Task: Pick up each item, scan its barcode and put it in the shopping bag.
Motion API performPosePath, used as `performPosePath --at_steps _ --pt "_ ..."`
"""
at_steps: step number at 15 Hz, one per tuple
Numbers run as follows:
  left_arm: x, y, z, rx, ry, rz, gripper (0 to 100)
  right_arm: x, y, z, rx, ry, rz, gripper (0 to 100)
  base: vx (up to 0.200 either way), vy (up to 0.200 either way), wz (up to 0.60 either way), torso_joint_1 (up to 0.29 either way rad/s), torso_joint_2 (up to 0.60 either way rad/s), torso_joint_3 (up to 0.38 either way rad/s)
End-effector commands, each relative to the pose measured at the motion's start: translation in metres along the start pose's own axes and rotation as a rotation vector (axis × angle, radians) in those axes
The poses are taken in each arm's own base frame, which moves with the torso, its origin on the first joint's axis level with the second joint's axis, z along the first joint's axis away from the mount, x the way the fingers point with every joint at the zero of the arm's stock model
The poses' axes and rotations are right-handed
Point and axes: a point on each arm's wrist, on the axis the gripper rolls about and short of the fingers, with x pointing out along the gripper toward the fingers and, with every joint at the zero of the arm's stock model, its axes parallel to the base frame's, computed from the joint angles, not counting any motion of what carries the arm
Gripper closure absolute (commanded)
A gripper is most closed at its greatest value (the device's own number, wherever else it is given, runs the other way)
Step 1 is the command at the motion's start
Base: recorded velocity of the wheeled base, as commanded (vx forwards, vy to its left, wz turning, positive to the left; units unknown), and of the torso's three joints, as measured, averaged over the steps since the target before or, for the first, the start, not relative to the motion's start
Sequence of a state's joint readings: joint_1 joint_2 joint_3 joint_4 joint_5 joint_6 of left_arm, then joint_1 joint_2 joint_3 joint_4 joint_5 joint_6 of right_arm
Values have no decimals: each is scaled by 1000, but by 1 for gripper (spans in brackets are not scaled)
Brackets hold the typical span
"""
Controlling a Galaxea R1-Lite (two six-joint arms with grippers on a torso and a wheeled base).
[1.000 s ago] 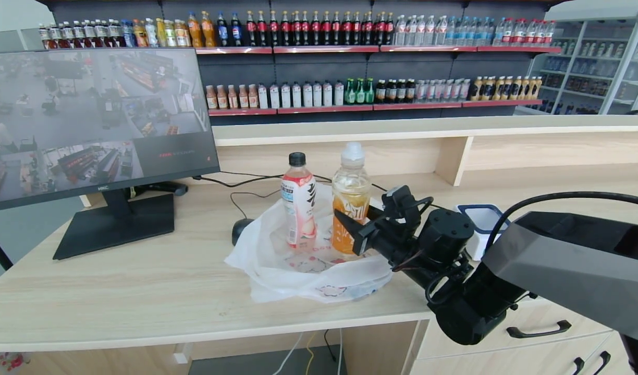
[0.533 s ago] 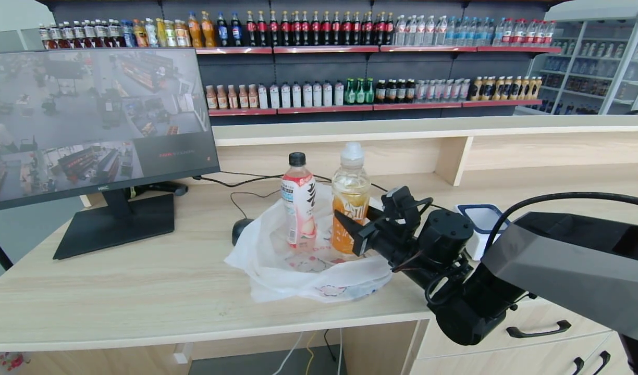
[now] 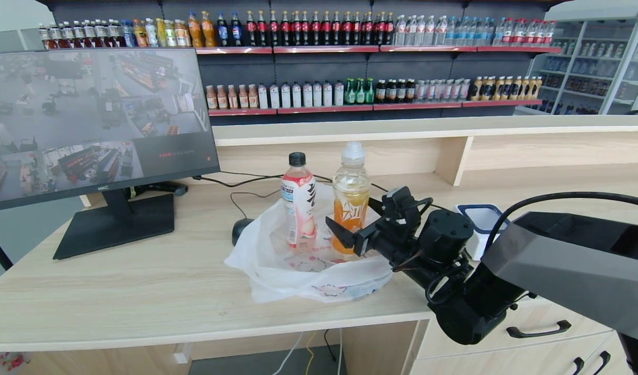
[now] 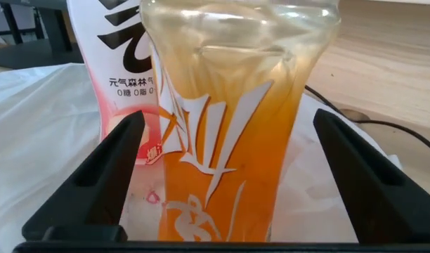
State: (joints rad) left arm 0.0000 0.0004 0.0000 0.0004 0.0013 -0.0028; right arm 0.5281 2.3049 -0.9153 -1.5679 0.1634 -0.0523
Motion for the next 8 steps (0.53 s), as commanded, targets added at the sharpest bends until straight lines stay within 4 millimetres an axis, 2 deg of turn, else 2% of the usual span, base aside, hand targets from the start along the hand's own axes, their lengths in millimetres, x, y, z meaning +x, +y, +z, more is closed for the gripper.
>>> performPosePath --at_steps 1,3,5,6,8 --pt "0 0 0 0 -1 0 0 -1 -3 3 -3 -8 -8 0 0 0 0 0 0 0" --pt "0 0 0 0 -1 0 0 -2 -4 12 -6 -28 -10 0 0 0 0 0 0 0" --pt "0 0 0 0 -1 0 0 -12 -3 25 -7 -32 -10 0 0 0 0 0 0 0" --pt "0 0 0 0 -1 0 0 -17 -2 35 -10 -41 -9 0 0 0 0 0 0 0" --pt "0 0 0 0 -1 0 0 -35 0 68 -30 -91 -10 0 0 0 0 0 0 0"
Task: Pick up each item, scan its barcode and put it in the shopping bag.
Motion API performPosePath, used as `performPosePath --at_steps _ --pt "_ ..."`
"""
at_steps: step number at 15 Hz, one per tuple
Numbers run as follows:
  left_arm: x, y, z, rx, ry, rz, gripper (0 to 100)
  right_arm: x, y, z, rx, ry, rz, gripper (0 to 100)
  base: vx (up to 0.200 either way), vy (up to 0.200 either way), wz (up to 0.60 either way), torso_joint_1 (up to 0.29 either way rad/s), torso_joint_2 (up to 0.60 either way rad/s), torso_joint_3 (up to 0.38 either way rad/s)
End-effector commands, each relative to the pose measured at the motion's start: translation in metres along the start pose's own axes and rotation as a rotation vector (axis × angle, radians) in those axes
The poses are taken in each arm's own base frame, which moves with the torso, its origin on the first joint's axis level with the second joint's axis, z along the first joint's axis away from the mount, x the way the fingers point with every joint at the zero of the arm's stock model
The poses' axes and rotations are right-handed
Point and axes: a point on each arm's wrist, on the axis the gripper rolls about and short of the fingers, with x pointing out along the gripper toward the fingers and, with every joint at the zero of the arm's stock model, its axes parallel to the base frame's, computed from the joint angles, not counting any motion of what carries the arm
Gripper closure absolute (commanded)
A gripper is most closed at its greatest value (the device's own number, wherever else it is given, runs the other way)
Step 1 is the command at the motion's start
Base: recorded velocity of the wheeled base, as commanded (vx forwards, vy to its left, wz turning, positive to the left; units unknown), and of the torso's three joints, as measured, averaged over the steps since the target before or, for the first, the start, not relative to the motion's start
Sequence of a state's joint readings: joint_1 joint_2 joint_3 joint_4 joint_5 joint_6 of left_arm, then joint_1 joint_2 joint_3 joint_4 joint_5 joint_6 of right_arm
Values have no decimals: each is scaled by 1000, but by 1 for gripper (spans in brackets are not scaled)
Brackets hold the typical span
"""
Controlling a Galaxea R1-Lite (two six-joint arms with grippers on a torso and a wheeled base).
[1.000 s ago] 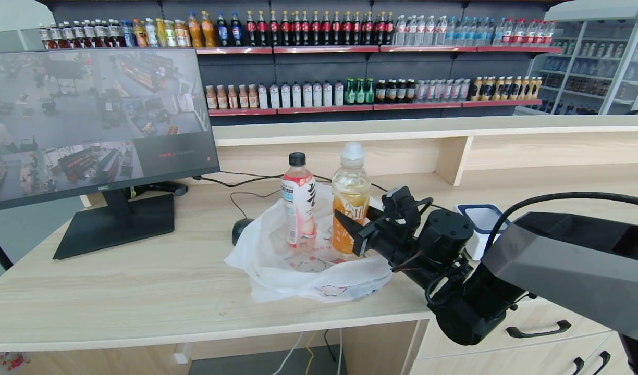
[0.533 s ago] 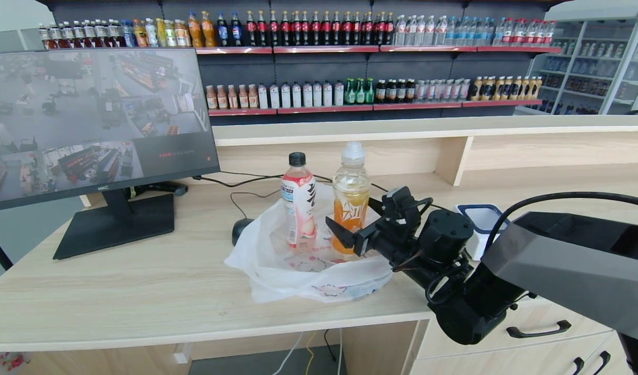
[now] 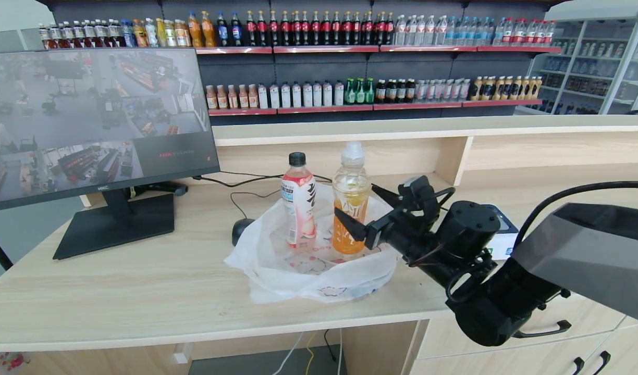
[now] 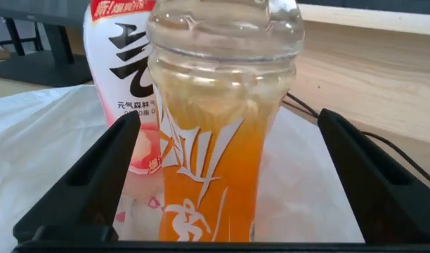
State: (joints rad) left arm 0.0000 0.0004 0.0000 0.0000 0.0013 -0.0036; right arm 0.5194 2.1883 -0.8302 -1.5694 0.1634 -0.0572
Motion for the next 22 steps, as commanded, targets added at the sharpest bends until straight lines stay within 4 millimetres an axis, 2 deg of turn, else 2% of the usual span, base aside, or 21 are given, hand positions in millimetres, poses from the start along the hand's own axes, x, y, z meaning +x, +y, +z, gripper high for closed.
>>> performPosePath --at_steps 1,2,3,4,6,8,9,10,12,13,15,17,19,22 --pt "0 0 0 -1 0 0 0 -30 4 53 -25 -77 1 0 0 0 0 0 0 0" --pt "0 0 0 1 0 0 0 -34 4 62 -27 -93 0 0 0 0 0 0 0 0" --pt "0 0 0 1 0 0 0 -54 6 94 -53 -163 -3 0 0 0 0 0 0 0" --pt "0 0 0 1 0 0 0 -77 9 109 -69 -177 -4 0 0 0 0 0 0 0" --pt "0 0 0 2 0 0 0 -125 20 126 -70 -182 13 0 0 0 0 0 0 0" --pt "0 0 0 1 0 0 0 -193 29 129 -66 -158 15 0 0 0 0 0 0 0" --pt "0 0 0 2 0 0 0 -223 34 125 -64 -143 18 0 0 0 0 0 0 0" --pt "0 0 0 4 0 0 0 -239 36 124 -73 -147 14 0 0 0 0 0 0 0" --pt "0 0 0 4 0 0 0 -253 36 128 -62 -126 -16 0 0 0 0 0 0 0" --pt "0 0 0 4 0 0 0 -264 38 123 -54 -50 -33 0 0 0 0 0 0 0" --pt "0 0 0 4 0 0 0 -307 44 110 -41 101 -36 0 0 0 0 0 0 0" --pt "0 0 0 4 0 0 0 -356 53 85 -28 249 -22 0 0 0 0 0 0 0" --pt "0 0 0 4 0 0 0 -377 56 76 -22 299 -22 0 0 0 0 0 0 0" --pt "0 0 0 4 0 0 0 -388 60 57 -19 331 -82 0 0 0 0 0 0 0"
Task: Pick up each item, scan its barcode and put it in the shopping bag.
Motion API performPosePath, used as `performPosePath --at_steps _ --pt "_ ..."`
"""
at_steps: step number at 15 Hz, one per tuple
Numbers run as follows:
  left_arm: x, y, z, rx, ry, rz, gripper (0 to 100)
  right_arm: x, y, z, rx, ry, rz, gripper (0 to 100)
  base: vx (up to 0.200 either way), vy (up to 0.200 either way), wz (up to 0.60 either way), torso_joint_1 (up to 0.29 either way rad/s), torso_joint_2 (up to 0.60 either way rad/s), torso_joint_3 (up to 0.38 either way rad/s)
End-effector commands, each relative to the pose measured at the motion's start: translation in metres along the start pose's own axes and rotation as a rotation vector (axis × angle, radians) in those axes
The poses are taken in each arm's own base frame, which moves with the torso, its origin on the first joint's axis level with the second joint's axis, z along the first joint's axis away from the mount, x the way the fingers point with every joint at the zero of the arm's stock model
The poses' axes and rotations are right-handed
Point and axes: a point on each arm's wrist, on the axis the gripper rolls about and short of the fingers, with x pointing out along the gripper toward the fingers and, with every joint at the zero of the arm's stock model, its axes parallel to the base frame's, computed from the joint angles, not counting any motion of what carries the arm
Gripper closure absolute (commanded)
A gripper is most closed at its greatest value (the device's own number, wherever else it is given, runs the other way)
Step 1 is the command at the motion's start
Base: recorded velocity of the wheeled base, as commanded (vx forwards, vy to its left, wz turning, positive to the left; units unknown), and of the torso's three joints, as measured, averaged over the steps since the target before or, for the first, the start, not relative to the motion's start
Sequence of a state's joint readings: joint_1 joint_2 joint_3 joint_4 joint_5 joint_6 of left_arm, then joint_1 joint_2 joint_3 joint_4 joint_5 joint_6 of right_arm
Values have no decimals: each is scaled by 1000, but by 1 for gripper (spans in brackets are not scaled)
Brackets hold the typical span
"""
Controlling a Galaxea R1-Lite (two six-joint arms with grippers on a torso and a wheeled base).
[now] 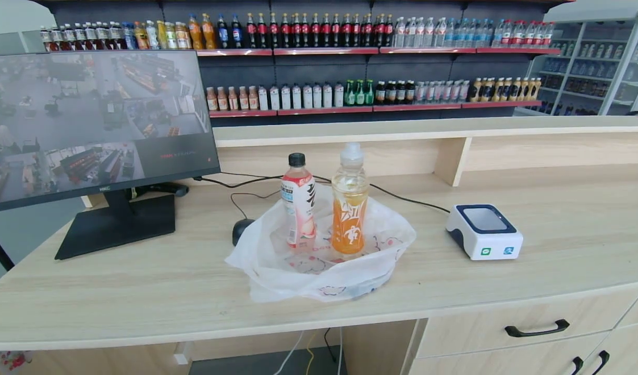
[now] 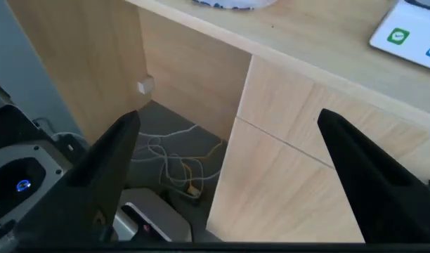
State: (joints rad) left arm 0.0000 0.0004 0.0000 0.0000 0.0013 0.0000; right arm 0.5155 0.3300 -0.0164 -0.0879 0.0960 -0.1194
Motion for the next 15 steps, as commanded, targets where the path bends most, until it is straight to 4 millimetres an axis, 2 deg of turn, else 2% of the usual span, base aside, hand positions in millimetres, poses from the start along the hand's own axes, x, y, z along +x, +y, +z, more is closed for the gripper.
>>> performPosePath --at_steps 1,3,5,15 --pt "0 0 0 0 0 0 0 -14 4 -15 14 -92 -97 0 0 0 0 0 0 0" --pt "0 0 0 -2 0 0 0 -12 5 -16 99 -53 -332 0 0 0 0 0 0 0" --pt "0 0 0 -2 0 0 0 -12 6 -16 118 -51 -457 0 0 0 0 0 0 0" --pt "0 0 0 -2 0 0 0 -17 11 -18 112 -136 -573 0 0 0 0 0 0 0"
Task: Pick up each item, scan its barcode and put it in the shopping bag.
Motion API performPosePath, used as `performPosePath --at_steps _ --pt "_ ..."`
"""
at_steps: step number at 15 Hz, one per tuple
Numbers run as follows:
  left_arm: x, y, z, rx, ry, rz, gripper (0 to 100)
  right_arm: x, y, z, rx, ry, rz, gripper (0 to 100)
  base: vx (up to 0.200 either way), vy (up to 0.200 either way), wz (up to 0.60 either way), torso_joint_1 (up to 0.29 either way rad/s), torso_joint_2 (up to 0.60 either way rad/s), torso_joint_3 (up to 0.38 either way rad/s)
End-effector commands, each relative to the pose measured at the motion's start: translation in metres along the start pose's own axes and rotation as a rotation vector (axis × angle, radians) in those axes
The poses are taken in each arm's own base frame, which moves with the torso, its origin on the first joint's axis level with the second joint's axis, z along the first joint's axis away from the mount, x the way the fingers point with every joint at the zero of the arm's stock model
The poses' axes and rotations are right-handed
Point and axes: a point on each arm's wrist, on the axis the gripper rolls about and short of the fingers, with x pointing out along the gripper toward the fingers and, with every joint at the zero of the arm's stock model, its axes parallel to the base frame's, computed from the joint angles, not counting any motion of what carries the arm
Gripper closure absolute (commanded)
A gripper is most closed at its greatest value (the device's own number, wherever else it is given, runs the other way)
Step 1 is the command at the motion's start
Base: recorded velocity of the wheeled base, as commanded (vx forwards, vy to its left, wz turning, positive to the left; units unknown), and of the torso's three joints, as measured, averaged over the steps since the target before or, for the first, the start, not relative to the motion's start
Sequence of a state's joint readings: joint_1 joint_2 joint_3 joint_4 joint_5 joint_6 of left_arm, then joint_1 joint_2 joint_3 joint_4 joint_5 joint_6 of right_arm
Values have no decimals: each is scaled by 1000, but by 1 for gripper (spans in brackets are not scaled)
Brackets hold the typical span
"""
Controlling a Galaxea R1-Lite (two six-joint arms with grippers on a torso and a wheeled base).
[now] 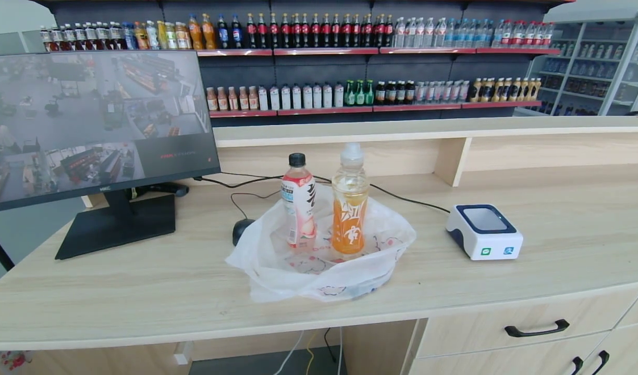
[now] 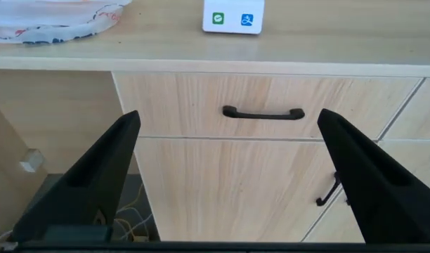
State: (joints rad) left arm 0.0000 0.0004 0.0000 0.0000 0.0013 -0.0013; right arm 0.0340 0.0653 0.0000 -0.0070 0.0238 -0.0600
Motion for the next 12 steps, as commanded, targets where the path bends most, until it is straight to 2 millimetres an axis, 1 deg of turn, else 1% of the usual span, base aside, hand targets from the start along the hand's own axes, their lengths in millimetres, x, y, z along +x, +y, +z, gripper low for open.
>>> performPosePath --at_steps 1,3,4,6,8,12 --pt "0 0 0 0 0 0 0 -4 1 -1 1 -57 -24 0 0 0 0 0 0 0" --pt "0 0 0 0 0 0 0 -5 1 -2 46 -59 -29 0 0 0 0 0 0 0" --pt "0 0 0 0 0 0 0 -5 1 -2 104 -61 -28 0 0 0 0 0 0 0" --pt "0 0 0 0 0 0 0 -5 1 -2 85 -59 -27 0 0 0 0 0 0 0" --pt "0 0 0 0 0 0 0 -5 1 -2 85 -59 -27 0 -200 0 0 -2 5 2" --pt "0 0 0 0 0 0 0 -5 1 -2 85 -61 -27 0 0 0 0 0 0 0"
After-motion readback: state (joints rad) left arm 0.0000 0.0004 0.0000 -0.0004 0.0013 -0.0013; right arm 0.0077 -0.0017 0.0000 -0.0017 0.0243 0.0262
